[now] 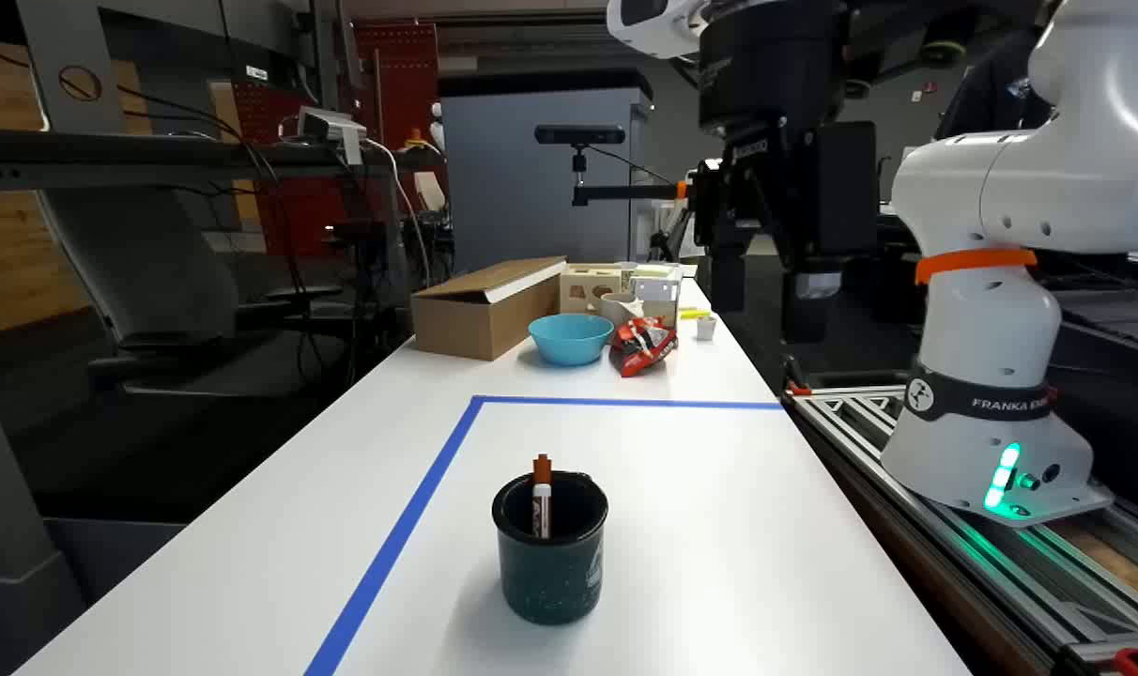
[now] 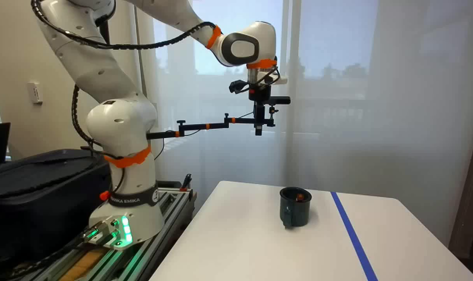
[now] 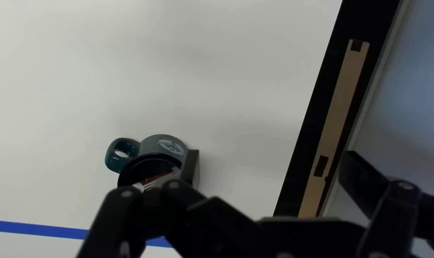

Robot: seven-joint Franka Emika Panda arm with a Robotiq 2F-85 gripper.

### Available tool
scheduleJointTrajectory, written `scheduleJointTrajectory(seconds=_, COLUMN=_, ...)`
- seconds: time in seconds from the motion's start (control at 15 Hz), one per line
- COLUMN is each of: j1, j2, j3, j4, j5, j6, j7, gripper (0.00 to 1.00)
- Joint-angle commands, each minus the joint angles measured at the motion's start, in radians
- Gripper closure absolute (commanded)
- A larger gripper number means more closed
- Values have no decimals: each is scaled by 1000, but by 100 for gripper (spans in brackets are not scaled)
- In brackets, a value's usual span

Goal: Take the marker out of the cup

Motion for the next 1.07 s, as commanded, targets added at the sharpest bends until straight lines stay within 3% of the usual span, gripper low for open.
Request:
scheduleJointTrajectory(seconds=0.0, j1=3, j2=0, j3=-3, j4=1, j5=-2, j6=-2, j7=1, gripper=0)
scheduleJointTrajectory(seconds=0.67, j1=3, j2=0, j3=-3, j4=2, j5=-2, j6=-2, j7=1, gripper=0)
scheduleJointTrajectory(seconds=1.0, j1=49, j2=114, j3=-34, j4=66, j5=-10, j6=104, j7=-266, gripper=0)
